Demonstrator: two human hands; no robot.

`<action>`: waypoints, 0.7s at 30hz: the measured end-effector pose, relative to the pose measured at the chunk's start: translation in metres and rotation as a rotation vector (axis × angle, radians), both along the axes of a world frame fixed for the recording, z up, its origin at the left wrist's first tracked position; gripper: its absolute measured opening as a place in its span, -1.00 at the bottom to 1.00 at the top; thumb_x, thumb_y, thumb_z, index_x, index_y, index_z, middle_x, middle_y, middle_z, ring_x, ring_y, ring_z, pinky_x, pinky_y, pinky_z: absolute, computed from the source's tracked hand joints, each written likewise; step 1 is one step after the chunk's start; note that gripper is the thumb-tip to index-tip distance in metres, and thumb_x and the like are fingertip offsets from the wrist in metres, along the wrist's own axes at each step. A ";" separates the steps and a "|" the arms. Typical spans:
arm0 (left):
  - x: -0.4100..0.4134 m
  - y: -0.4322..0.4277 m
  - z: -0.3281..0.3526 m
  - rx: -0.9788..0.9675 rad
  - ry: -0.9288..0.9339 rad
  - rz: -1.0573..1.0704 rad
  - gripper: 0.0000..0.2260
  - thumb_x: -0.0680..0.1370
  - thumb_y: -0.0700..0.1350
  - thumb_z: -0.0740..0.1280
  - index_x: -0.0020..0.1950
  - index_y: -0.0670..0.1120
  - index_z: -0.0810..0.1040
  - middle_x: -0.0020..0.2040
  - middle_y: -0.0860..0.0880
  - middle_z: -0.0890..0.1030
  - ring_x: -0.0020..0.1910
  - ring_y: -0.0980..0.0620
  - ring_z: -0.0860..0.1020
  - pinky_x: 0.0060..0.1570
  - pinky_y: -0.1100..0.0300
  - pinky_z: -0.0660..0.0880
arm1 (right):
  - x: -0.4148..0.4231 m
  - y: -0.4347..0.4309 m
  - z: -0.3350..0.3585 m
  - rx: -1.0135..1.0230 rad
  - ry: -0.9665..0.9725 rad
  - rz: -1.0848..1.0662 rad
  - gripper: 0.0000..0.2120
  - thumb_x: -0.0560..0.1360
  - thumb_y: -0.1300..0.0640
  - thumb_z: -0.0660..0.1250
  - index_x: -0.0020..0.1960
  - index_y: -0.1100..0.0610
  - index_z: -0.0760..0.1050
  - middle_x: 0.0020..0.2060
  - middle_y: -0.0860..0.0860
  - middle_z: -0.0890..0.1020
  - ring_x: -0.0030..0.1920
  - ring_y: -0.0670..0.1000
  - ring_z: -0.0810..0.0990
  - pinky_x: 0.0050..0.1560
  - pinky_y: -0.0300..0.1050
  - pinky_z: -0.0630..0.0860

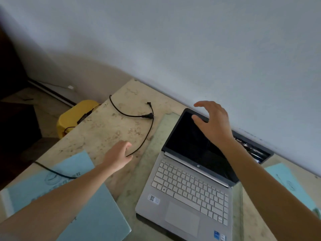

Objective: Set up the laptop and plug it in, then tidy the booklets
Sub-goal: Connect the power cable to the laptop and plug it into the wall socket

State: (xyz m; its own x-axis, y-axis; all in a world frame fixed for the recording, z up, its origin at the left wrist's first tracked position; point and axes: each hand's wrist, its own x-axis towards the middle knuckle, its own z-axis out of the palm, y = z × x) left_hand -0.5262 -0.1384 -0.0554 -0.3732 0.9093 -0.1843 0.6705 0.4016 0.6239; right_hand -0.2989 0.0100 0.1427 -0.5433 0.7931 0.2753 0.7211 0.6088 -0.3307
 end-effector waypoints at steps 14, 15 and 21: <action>0.004 0.002 -0.018 0.104 -0.175 0.042 -0.91 0.51 -0.18 0.32 -0.03 -0.02 0.57 -0.16 0.03 0.61 -0.23 0.06 0.56 -0.31 0.33 0.38 | -0.061 -0.059 -0.114 -0.811 0.053 0.021 -0.65 0.52 0.07 0.27 0.30 0.03 0.44 0.22 -0.09 0.51 0.21 -0.09 0.49 0.12 -0.21 0.42; 0.006 -0.001 -0.013 0.139 -0.241 0.063 -0.92 0.50 -0.18 0.33 -0.05 -0.02 0.57 -0.18 0.03 0.61 -0.26 0.10 0.55 -0.32 0.36 0.37 | -0.061 -0.059 -0.121 -0.870 0.050 -0.031 -0.64 0.52 0.05 0.26 0.31 0.05 0.44 0.21 -0.08 0.52 0.21 -0.08 0.50 0.11 -0.20 0.43; 0.029 -0.039 0.030 0.313 -0.525 0.027 -0.96 0.50 -0.17 0.36 -0.14 -0.07 0.60 -0.35 0.01 0.60 -0.42 0.17 0.49 -0.39 0.38 0.35 | -0.068 -0.071 -0.126 -1.532 0.552 -0.321 -0.72 0.62 0.03 0.15 0.16 0.22 0.43 -0.01 0.14 0.62 -0.05 0.11 0.65 0.03 -0.07 0.60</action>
